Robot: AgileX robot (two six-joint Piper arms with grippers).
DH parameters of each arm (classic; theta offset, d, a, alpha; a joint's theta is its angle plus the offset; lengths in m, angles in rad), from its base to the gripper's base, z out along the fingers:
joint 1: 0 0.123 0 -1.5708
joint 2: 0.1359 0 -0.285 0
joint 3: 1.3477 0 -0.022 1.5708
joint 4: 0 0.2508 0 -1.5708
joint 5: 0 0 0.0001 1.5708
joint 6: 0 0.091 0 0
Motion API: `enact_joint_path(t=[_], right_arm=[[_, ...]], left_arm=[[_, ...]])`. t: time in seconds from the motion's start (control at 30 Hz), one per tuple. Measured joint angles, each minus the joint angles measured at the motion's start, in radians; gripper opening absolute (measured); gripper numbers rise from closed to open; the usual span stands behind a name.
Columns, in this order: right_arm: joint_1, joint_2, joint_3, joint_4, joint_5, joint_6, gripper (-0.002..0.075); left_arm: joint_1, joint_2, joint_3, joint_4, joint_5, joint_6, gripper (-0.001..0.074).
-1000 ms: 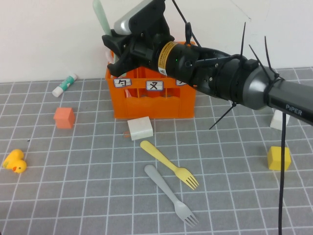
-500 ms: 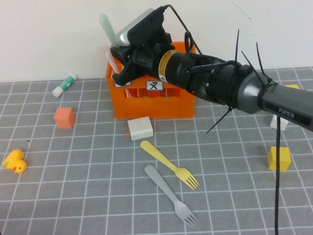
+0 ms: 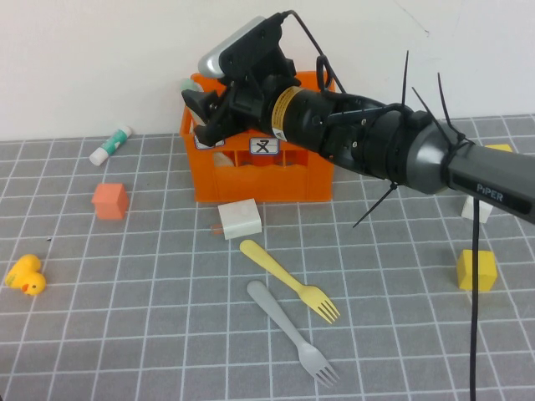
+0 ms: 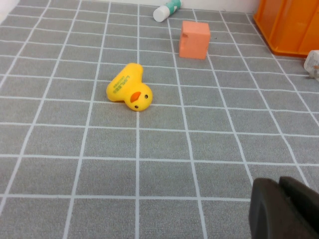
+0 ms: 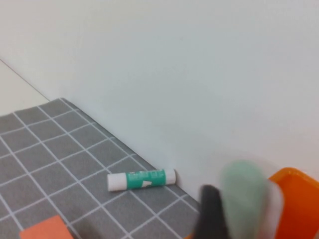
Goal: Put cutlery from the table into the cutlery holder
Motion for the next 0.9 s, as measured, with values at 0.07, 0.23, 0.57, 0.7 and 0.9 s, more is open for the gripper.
enact_joint_path(t=[0.07,0.23,0.57,0.7,0.9], right_arm=[[0.000,-0.016,0.000,-0.023,0.018,0.005,0.0503],[0.000,-0.161,0.002,-0.204,0.177,0.027,0.0466],[0.010,-0.638,0.107,-0.314,0.631,-0.065,0.0020],[0.010,-0.838,0.295,-0.282,0.661,-0.127,0.0004],[0.010,-1.133,0.705,-0.196,0.670,-0.144,-0.0001]], left_arm=[[0.000,0.000,0.000,0.000,0.000,0.000,-0.0001],[0.000,0.000,0.000,0.000,0.000,0.000,-0.0001],[0.000,0.000,0.000,0.000,0.000,0.000,-0.0001],[0.000,0.000,0.000,0.000,0.000,0.000,-0.0001],[0.000,0.000,0.000,0.000,0.000,0.000,-0.0001]])
